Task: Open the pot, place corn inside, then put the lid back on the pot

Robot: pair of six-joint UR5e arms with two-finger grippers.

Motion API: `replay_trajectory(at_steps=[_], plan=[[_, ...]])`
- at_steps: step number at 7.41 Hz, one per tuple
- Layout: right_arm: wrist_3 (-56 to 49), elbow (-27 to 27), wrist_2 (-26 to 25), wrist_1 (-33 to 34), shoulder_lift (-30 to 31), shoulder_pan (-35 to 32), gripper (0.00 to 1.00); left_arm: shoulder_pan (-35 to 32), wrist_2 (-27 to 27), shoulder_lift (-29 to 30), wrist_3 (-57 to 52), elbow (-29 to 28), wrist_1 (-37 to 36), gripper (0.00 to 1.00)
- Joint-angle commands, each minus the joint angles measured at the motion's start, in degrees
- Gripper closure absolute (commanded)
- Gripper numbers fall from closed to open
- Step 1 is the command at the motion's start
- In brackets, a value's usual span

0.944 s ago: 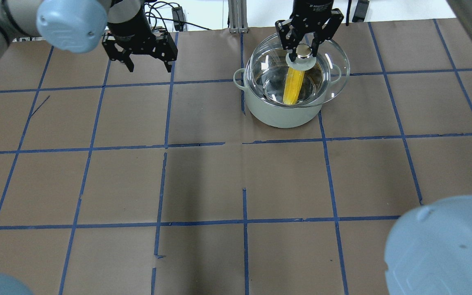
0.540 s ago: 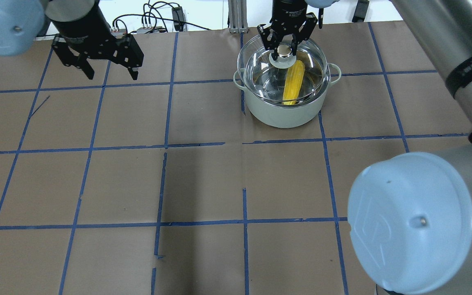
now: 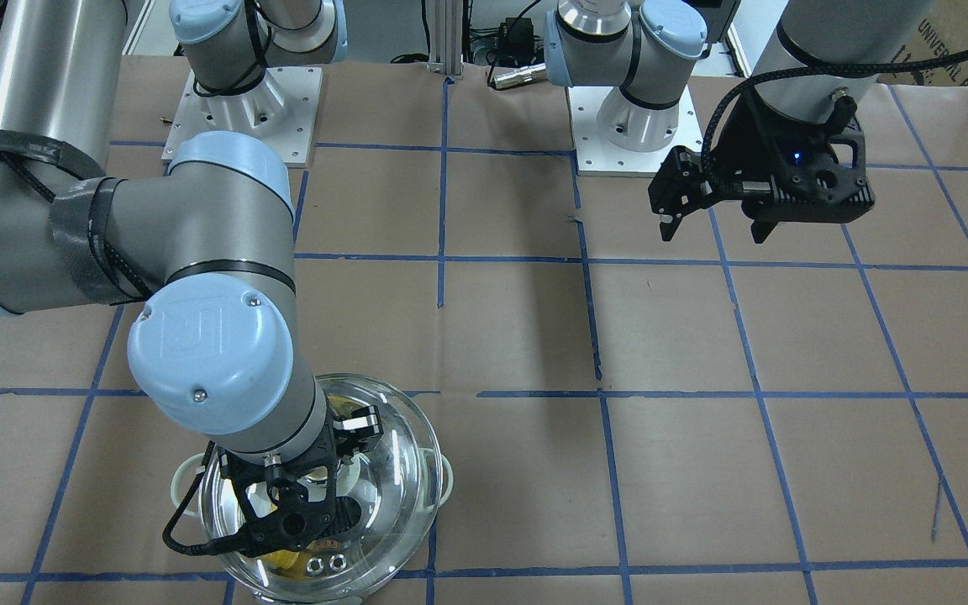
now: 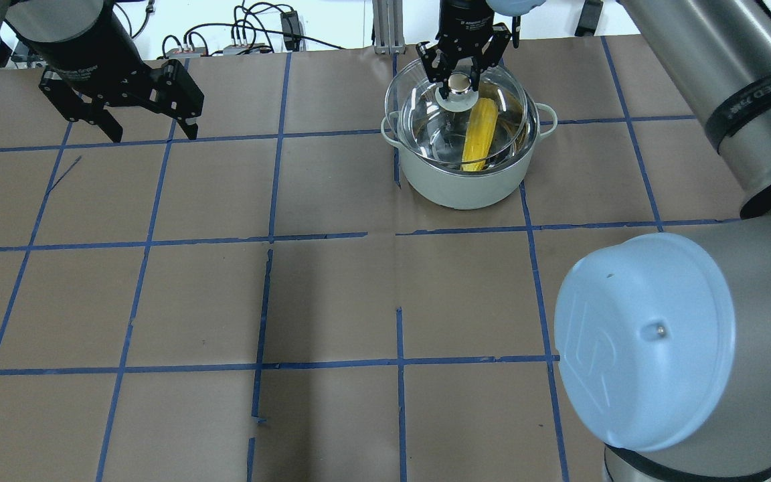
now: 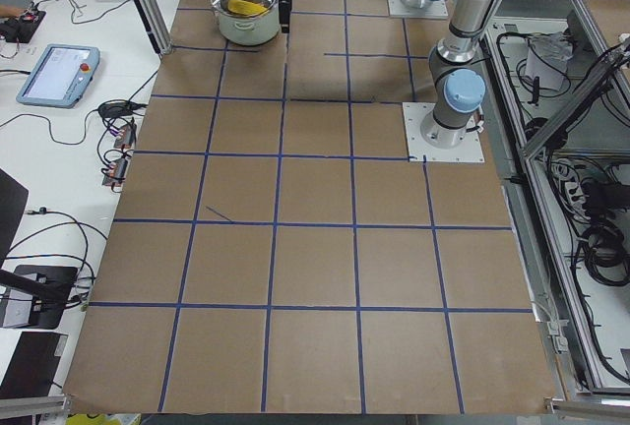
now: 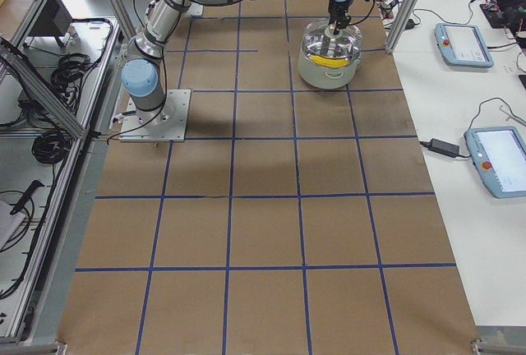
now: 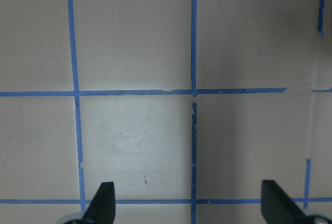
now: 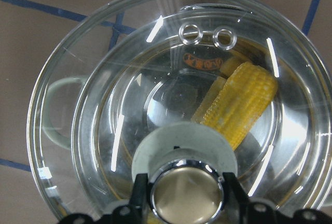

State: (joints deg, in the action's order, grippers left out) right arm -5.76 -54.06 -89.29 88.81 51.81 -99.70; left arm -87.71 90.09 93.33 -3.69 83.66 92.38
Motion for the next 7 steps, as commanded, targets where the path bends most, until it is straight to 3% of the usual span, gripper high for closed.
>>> replay_trajectory(at_steps=[1, 7], plan=[[-0.31, -0.6, -0.01, -0.31, 0.05, 0.55, 0.66, -0.36, -0.36, -0.86, -3.59, -0.6, 0.0, 0.0], [-0.39, -2.36, -0.01, 0.13, 0.75, 0.99, 0.67, -0.44, -0.44, -0.34, -2.64, -0.61, 0.17, 0.0]])
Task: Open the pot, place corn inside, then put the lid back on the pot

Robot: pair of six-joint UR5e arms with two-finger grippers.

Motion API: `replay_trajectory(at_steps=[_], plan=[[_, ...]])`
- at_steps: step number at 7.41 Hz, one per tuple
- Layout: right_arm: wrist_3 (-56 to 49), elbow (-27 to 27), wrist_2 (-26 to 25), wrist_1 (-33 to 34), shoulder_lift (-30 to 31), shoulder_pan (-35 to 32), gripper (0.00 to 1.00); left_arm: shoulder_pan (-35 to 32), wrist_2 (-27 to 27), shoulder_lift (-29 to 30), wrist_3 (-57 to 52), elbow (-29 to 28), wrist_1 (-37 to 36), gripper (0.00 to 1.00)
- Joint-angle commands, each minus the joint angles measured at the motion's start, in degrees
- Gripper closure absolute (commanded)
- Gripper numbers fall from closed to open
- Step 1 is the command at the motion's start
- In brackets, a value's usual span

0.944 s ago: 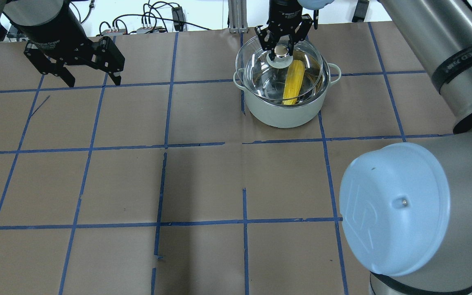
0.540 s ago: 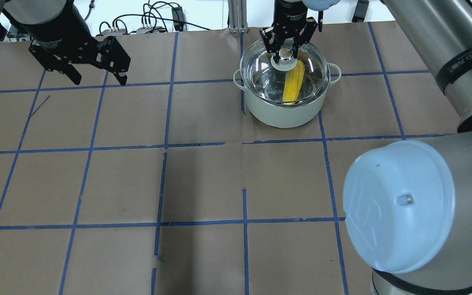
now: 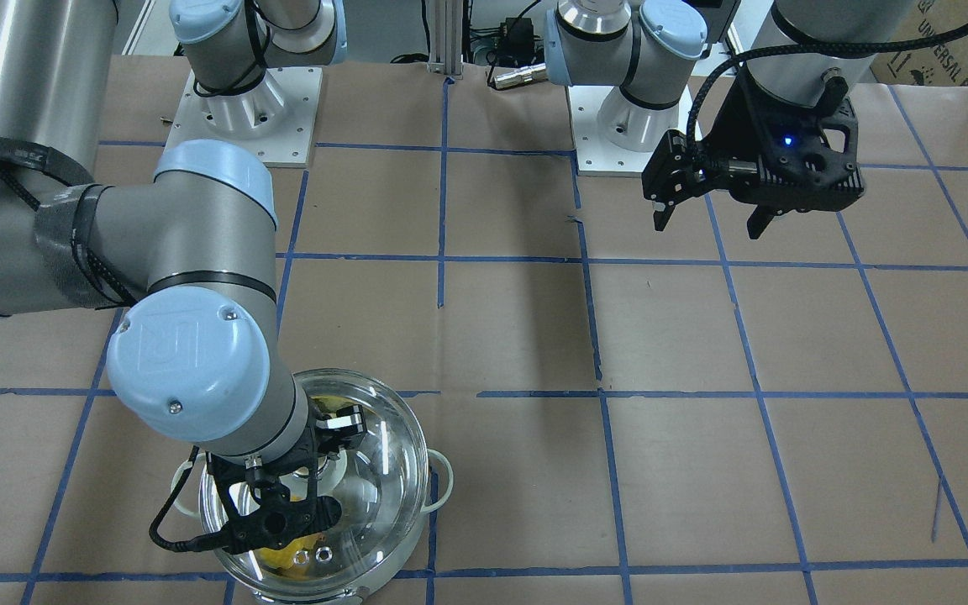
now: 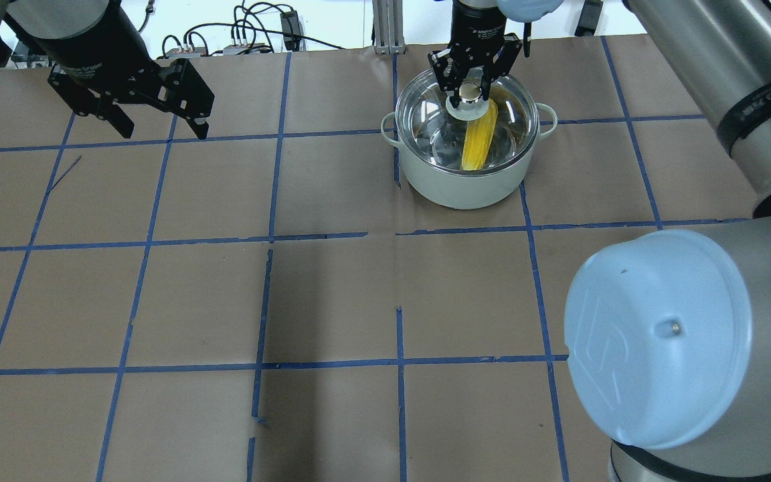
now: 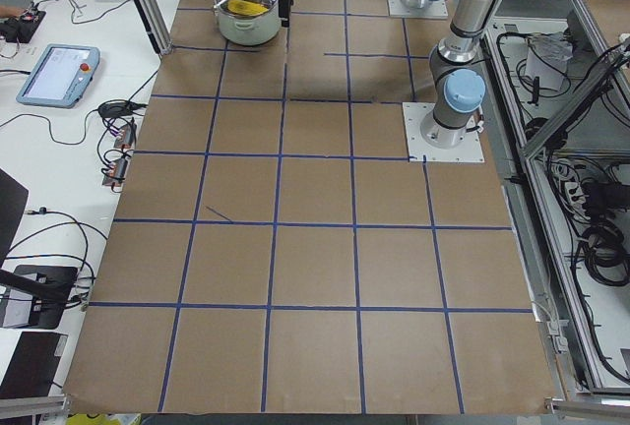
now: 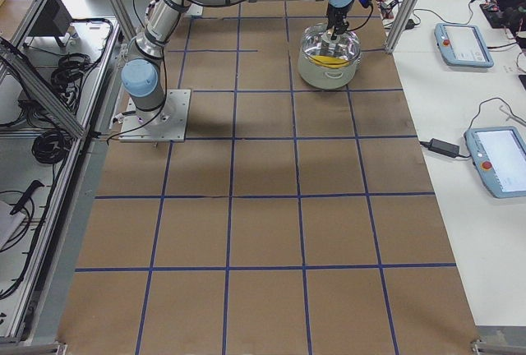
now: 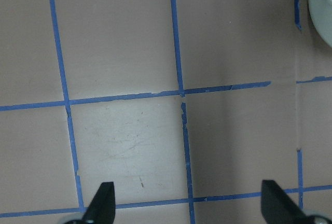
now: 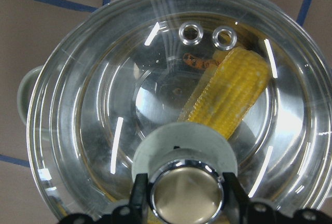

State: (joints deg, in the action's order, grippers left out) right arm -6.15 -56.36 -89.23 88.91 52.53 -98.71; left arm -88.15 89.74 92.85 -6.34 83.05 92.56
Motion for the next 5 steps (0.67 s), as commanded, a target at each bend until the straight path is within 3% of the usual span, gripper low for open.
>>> replay_trajectory(at_steps=[1, 5], plan=[[-0.27, -0.06, -0.16, 0.04, 0.03, 0.01, 0.67, 0.0, -0.09, 0.05, 0.01, 0.09, -0.01, 0.0], [-0.97, -0.15, -0.34, 0.04, 0.03, 0.62, 0.67, 0.0, -0.36, -0.31, 0.01, 0.53, -0.1, 0.0]])
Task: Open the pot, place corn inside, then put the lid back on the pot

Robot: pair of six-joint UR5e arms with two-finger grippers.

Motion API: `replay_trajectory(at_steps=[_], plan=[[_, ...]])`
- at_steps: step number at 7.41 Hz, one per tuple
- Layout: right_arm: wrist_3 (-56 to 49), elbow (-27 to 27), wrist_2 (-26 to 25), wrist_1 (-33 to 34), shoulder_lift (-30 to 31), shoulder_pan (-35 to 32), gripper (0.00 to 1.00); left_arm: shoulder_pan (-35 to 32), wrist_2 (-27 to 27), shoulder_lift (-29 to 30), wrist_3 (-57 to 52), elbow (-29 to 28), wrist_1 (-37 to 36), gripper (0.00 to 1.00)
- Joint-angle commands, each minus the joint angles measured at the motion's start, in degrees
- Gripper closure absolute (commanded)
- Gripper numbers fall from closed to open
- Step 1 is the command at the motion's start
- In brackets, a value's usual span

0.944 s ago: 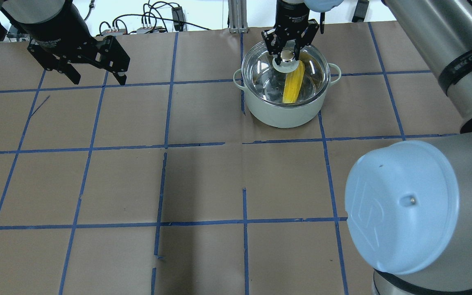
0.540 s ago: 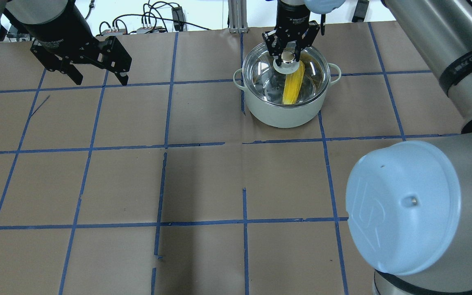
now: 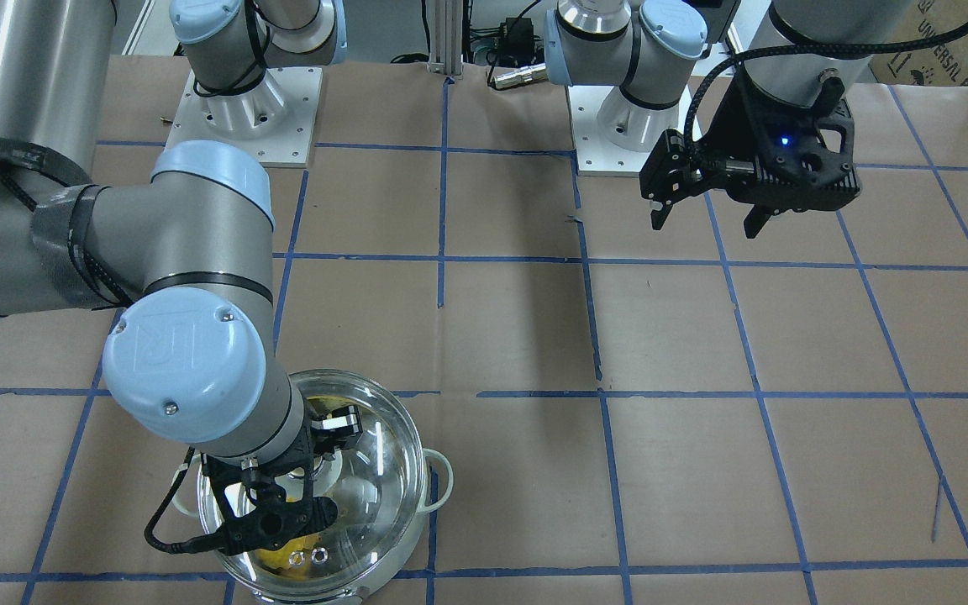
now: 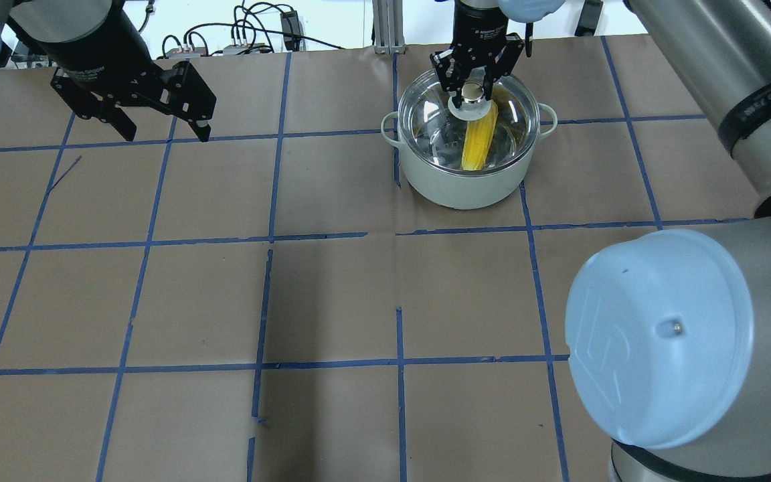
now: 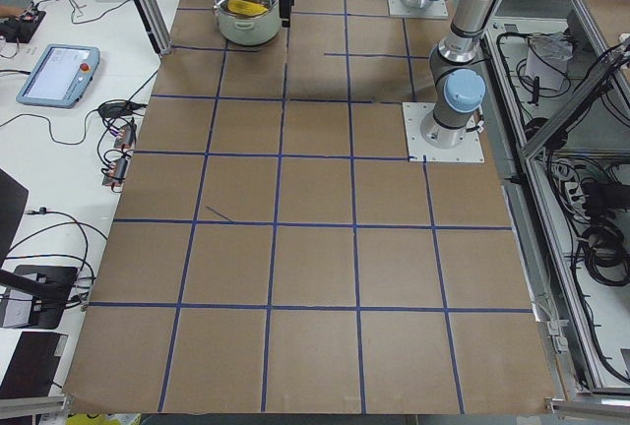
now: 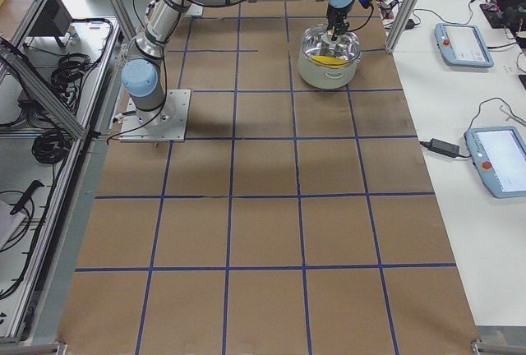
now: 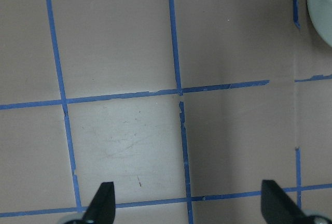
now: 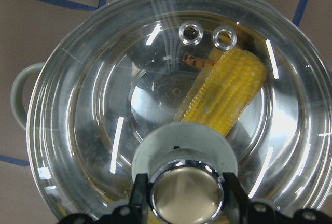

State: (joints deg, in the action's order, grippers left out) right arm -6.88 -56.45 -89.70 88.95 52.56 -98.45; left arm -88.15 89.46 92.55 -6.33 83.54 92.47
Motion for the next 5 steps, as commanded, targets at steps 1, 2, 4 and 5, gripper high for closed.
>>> replay_trajectory(at_steps=[1, 2, 4, 5], plan=[[-0.24, -0.06, 0.14, 0.0, 0.0, 0.45, 0.67, 0.0, -0.07, 0.0, 0.0, 0.13, -0.01, 0.0], [-0.24, -0.06, 0.23, 0.0, 0.0, 0.45, 0.67, 0.0, -0.07, 0.09, 0.0, 0.13, -0.1, 0.0], [-0.06, -0.06, 0.32, 0.0, 0.0, 0.11, 0.67, 0.0, -0.07, 0.09, 0.09, 0.13, -0.1, 0.0], [0.02, -0.06, 0.32, 0.0, 0.0, 0.02, 0.67, 0.0, -0.07, 0.09, 0.09, 0.13, -0.1, 0.0]])
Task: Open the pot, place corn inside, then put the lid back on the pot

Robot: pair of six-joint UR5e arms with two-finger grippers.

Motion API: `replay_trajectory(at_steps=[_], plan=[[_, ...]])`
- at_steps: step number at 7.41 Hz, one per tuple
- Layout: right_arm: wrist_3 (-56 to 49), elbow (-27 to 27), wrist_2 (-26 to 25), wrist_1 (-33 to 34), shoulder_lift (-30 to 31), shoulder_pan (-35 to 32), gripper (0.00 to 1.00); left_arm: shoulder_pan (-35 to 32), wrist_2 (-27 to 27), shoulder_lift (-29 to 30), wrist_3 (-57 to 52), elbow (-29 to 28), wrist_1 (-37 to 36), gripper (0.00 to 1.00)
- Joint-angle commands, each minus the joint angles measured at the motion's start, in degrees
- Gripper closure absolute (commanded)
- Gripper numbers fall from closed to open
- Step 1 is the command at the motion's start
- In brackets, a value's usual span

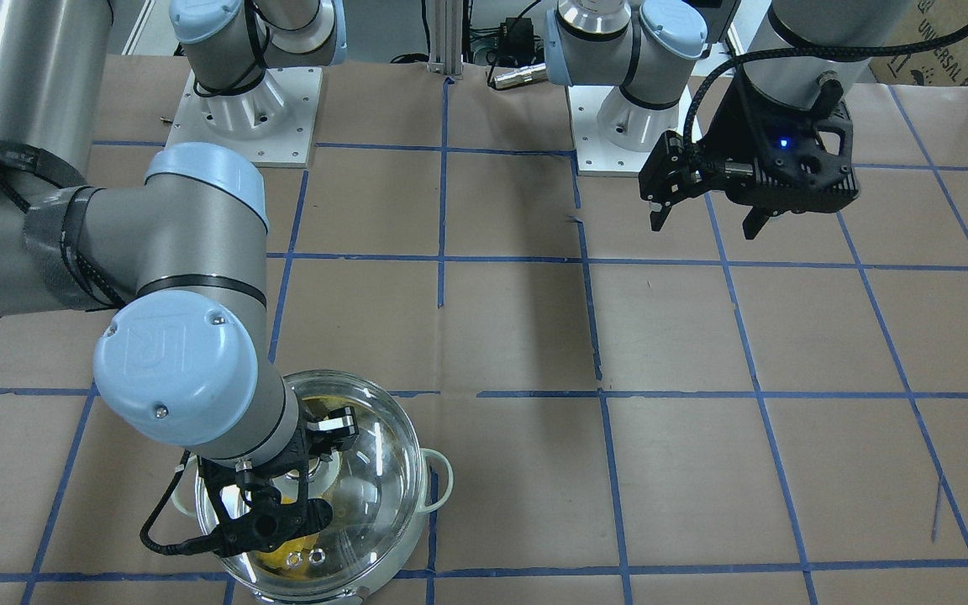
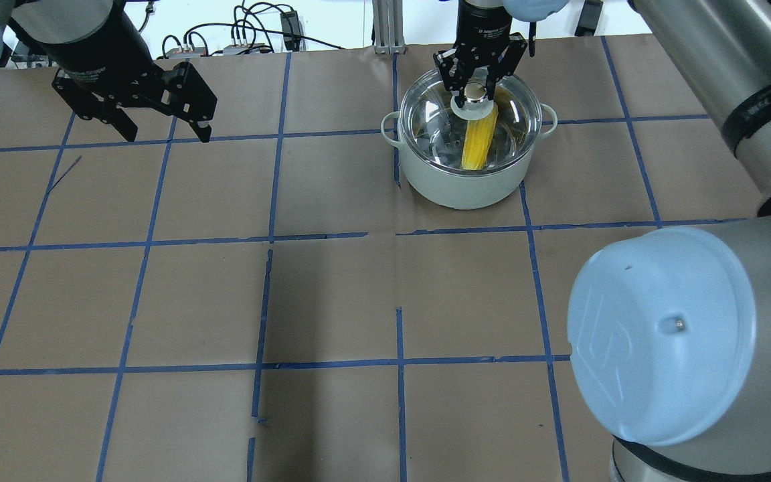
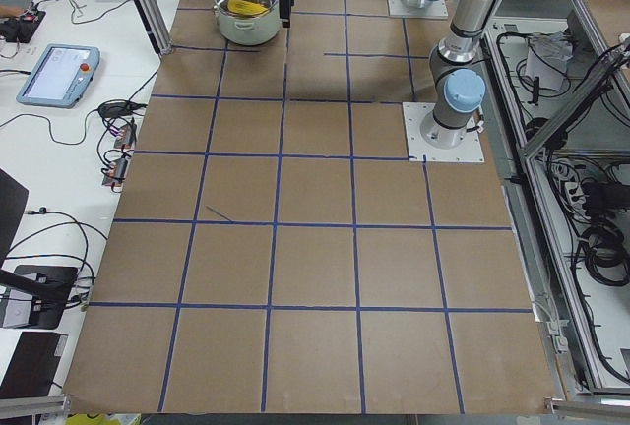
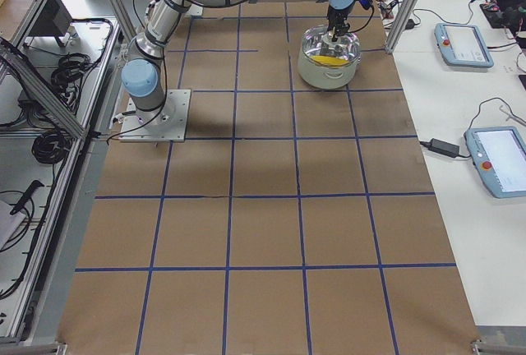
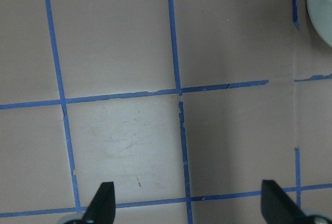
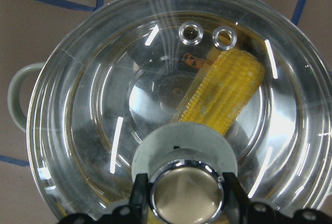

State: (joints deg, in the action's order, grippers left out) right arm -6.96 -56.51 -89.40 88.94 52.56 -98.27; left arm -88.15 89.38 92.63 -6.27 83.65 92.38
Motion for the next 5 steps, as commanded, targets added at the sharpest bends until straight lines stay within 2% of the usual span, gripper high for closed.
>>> replay_trajectory(at_steps=[1, 5], plan=[[0.02, 0.0, 0.02, 0.0, 0.0, -0.16, 0.66, 0.0, 0.0, 0.1, 0.03, 0.03, 0.0, 0.0], [-0.07, 0.0, 0.02, 0.0, -0.09, 0.19, 0.66, 0.0, 0.0, 0.01, 0.03, 0.11, -0.09, 0.0]])
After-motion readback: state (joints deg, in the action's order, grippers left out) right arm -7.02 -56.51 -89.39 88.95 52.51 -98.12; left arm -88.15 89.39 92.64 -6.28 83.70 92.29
